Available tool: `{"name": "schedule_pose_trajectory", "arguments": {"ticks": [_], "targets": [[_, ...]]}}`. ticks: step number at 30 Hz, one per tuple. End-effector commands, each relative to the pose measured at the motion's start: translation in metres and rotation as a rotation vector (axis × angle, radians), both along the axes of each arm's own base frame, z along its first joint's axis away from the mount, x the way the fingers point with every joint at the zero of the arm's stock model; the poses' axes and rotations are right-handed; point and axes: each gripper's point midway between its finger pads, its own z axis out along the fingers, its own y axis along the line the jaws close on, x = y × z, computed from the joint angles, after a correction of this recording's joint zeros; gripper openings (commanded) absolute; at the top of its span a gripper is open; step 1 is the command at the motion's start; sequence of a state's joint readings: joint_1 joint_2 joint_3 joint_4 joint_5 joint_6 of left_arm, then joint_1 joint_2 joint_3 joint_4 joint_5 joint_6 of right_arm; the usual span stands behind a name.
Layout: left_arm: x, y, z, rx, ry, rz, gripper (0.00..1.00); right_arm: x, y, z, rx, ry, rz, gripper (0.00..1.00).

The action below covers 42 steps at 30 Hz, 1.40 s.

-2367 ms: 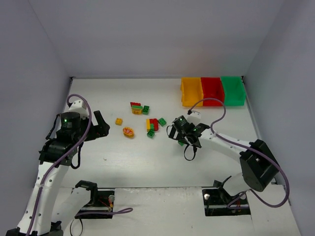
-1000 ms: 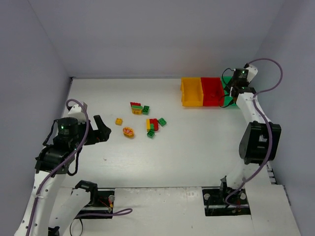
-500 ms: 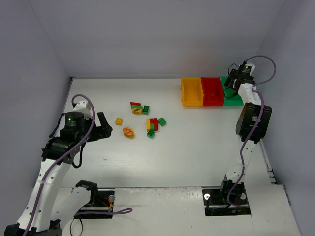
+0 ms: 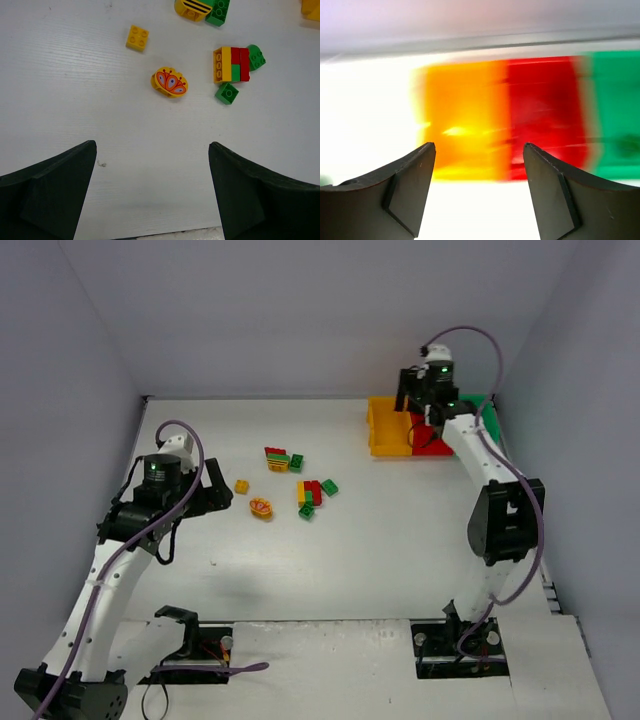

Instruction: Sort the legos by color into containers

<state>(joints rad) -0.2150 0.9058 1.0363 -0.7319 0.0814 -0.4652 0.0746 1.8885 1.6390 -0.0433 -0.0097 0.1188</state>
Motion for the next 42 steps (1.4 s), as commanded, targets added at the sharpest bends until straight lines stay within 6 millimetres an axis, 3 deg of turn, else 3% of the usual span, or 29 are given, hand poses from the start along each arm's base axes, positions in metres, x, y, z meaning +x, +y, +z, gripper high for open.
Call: {"name": "schedule_pose_trajectory", "arguments": {"ticks": [1, 2, 3, 4, 7, 9, 12, 16, 21, 30, 32, 37, 38, 39, 41, 42], "targets": [[0.02, -0.006, 0.033, -0.012, -0.109, -0.019, 0.87, -0.038, 0.098, 0.024, 0.023, -0.051, 0.204, 0.68], [0.022, -0.006, 0.034, -0.009, -0.11, -0.021, 0.87, -0.051, 0.113, 0.003, 0.029, -0.003, 0.239, 0.68], [0.022, -0.007, 0.034, -0.01, -0.11, -0.026, 0.87, -0.061, 0.129, -0.003, 0.035, 0.014, 0.275, 0.68], [0.023, -0.008, 0.033, -0.011, -0.106, -0.028, 0.87, -0.075, 0.157, -0.011, 0.044, 0.036, 0.334, 0.68], [0.024, -0.011, 0.031, -0.017, -0.103, -0.042, 0.87, -0.106, 0.203, -0.047, 0.024, 0.116, 0.435, 0.69], [0.023, -0.011, 0.03, -0.019, -0.1, -0.048, 0.87, -0.118, 0.223, -0.068, 0.027, 0.145, 0.47, 0.69], [0.02, -0.01, 0.029, -0.013, -0.097, -0.05, 0.87, -0.127, 0.233, -0.093, 0.024, 0.189, 0.491, 0.67], [0.015, -0.009, 0.028, -0.006, -0.097, -0.055, 0.87, -0.142, 0.239, -0.122, 0.014, 0.253, 0.537, 0.62], [0.01, -0.006, 0.026, 0.008, -0.097, -0.058, 0.86, -0.155, 0.244, -0.146, -0.018, 0.303, 0.582, 0.64], [0.005, -0.005, 0.023, 0.017, -0.089, -0.066, 0.87, -0.153, 0.251, -0.178, -0.079, 0.333, 0.624, 0.64], [0.005, -0.005, 0.023, 0.02, -0.088, -0.068, 0.87, -0.152, 0.252, -0.18, -0.086, 0.333, 0.62, 0.59], [0.003, -0.003, 0.025, 0.029, -0.095, -0.066, 0.87, -0.142, 0.25, -0.172, -0.113, 0.287, 0.613, 0.29], [0.003, -0.003, 0.025, 0.03, -0.097, -0.067, 0.87, -0.137, 0.248, -0.166, -0.127, 0.268, 0.597, 0.14], [0.003, -0.002, 0.026, 0.034, -0.097, -0.068, 0.87, -0.133, 0.244, -0.161, -0.137, 0.254, 0.582, 0.08], [0.003, -0.001, 0.027, 0.036, -0.099, -0.066, 0.87, -0.115, 0.222, -0.136, -0.158, 0.196, 0.503, 0.0], [0.002, -0.001, 0.026, 0.038, -0.097, -0.065, 0.87, -0.1, 0.2, -0.115, -0.143, 0.156, 0.444, 0.0]]}}
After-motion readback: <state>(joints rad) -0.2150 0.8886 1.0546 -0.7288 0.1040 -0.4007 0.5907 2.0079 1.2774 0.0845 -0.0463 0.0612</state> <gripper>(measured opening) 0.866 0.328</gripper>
